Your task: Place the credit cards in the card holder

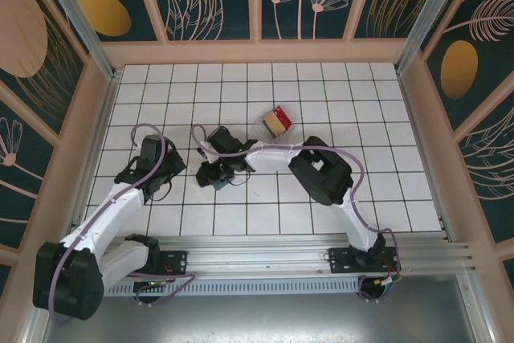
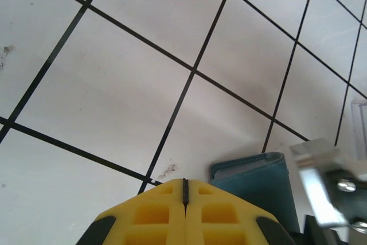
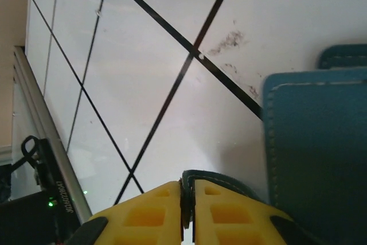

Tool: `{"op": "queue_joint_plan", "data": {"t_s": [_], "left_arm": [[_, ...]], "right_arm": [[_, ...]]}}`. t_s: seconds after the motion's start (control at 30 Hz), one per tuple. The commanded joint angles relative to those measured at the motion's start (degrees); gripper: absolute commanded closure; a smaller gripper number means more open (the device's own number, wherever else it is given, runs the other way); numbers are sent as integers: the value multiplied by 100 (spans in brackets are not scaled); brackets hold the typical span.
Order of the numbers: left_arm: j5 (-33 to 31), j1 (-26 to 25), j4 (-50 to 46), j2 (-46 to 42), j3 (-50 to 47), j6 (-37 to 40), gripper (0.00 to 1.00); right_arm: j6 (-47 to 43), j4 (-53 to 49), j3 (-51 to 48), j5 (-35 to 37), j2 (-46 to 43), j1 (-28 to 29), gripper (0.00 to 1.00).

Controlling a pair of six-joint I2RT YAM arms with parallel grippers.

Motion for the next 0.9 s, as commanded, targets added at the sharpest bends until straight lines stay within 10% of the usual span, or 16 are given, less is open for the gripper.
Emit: {"op": "queue_joint_plan", "data": {"t_s": [0.0,0.27,0.87], "left_arm": [[87,39,-168,-17,19,-27,100],[687,35,306,200,8,174,100],[1897,-376,1585,1027,235,-412,98]], "right_arm": [[-138,-88,161,107,-115,-36,81],[-198,-302,144,212,-915,-142,59],[-163,-76,-1396,929,-1770,-1152,56]]}}
